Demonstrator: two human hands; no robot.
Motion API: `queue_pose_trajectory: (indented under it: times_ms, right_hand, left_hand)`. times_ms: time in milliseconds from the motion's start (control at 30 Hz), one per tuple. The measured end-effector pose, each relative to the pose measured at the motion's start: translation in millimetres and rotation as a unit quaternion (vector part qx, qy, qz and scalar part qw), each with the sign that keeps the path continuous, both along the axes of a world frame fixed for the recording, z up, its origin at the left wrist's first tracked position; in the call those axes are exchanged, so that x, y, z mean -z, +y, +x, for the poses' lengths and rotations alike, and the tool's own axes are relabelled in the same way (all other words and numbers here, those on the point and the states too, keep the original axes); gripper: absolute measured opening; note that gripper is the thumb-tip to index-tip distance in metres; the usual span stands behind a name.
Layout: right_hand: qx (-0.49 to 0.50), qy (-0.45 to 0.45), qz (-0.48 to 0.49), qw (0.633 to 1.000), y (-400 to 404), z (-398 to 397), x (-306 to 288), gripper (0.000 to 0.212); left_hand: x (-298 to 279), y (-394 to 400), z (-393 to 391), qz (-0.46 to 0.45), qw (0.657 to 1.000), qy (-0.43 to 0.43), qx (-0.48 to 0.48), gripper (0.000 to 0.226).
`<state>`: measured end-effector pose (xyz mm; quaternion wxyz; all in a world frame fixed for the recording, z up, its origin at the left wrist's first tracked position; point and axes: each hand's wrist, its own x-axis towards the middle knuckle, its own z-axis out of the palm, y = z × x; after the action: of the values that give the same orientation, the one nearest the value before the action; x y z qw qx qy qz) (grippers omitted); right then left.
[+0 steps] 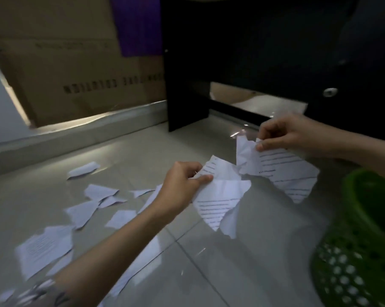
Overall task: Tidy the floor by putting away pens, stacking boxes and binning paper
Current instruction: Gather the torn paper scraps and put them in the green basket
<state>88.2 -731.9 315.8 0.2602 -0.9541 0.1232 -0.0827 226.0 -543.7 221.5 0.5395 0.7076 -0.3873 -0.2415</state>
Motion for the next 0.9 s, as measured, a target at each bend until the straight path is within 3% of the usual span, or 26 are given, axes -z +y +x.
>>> queue_pose_trajectory:
  times_ms: [333,500,700,800,900]
  right_hand:
    - [0.260,-0.145,-0.043,0.954,-45,-193,-6,0.007]
    - [0.353,-0.197,-0.088,0.910,-46,-247,16,0.009]
    - [0.427,-0.137,-0.133,0.884,-36,-266,63,0.015]
    - [0.456,-0.089,-0.098,0.880,-31,-262,80,0.017]
    - [0.470,-0.050,-0.076,0.878,-21,-250,85,0.008]
  left_hand:
    - [-5,-126,-152,-0.016,0.980,0.138,0.141,0.020]
    - [-2,-158,-201,-0.035,0.978,0.132,0.158,0.023]
    - [-7,-159,-220,0.030,0.952,0.161,0.258,0.027]
    - [-10,-144,-210,0.008,0.959,0.137,0.250,0.040]
    - [-11,-121,-183,-0.035,0.969,0.117,0.217,0.027]
